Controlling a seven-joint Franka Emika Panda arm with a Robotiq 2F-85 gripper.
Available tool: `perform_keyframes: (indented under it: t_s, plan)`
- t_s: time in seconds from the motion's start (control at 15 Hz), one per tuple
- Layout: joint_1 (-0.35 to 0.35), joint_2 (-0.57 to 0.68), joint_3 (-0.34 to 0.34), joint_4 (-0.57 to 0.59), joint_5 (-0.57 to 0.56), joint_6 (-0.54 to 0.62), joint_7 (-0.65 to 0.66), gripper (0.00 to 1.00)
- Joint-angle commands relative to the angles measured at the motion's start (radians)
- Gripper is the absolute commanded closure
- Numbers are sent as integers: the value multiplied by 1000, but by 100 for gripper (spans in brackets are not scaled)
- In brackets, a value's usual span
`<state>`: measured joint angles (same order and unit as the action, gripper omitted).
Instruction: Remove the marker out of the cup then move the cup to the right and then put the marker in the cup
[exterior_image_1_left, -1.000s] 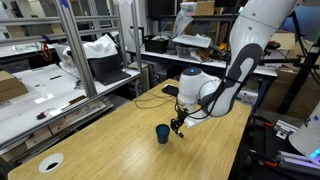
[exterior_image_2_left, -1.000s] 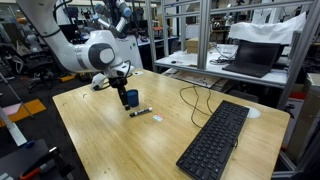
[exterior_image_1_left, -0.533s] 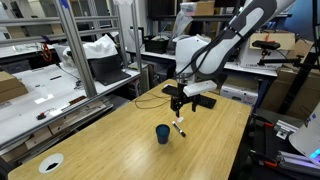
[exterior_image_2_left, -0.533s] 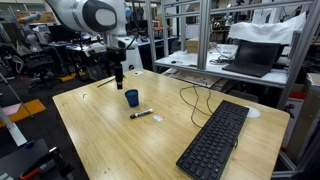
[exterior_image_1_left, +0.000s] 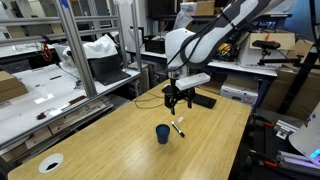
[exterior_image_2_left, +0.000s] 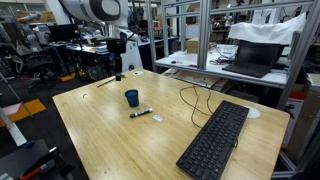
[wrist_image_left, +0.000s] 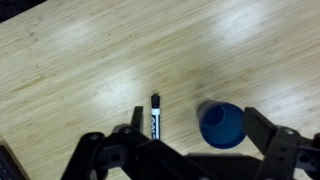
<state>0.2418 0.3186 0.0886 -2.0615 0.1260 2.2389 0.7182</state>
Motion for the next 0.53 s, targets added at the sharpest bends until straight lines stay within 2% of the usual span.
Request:
perform_keyframes:
  t_s: [0.0,0.47]
  plan:
    - [9,67,-4,63,-26,-5,16,0]
    - [44,180,-18,112,-88,129,9,0]
